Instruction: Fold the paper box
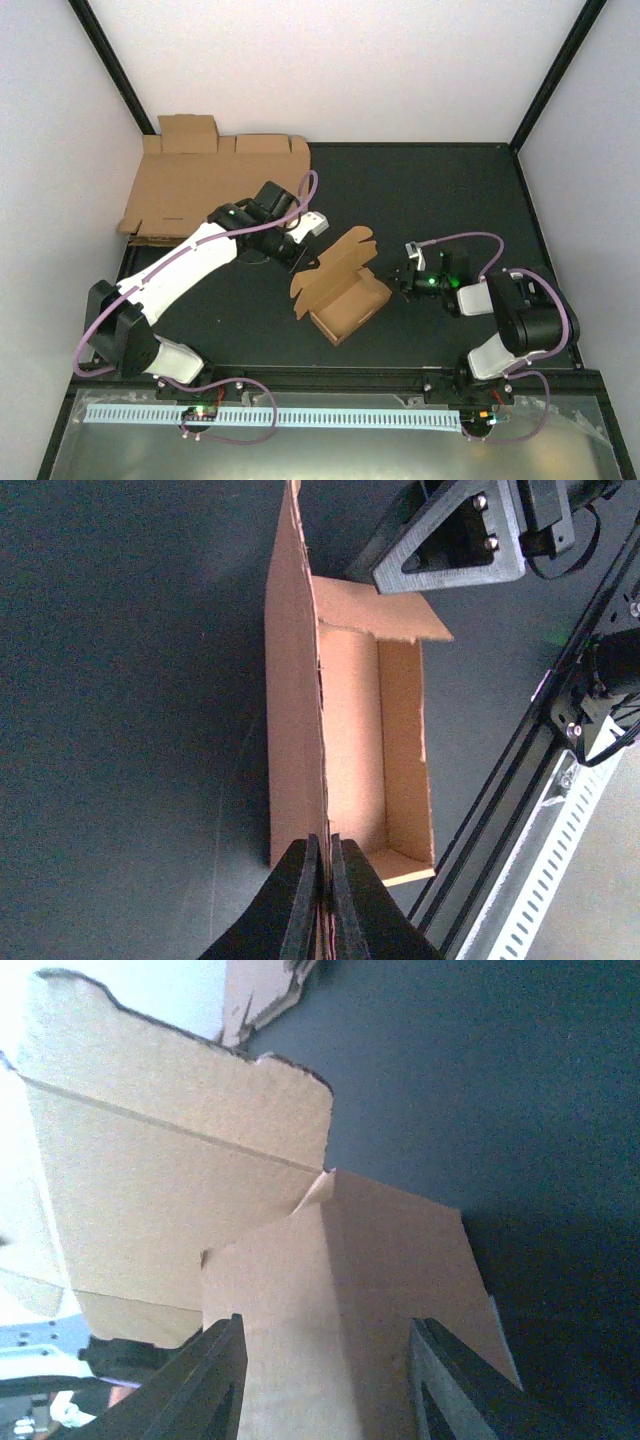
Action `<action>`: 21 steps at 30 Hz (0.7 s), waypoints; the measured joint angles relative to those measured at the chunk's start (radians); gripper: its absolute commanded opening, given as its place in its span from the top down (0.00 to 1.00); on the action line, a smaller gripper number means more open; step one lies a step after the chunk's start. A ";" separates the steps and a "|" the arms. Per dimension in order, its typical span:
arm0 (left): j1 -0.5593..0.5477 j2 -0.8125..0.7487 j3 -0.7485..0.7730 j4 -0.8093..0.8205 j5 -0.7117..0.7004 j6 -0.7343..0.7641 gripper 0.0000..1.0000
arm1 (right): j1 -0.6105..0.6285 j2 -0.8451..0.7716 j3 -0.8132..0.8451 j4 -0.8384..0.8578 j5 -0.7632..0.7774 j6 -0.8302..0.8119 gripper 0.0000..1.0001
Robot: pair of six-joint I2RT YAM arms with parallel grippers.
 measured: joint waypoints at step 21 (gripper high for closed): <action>-0.025 -0.018 0.006 -0.013 -0.097 0.002 0.98 | 0.227 -0.261 0.134 -0.600 0.369 -0.377 0.53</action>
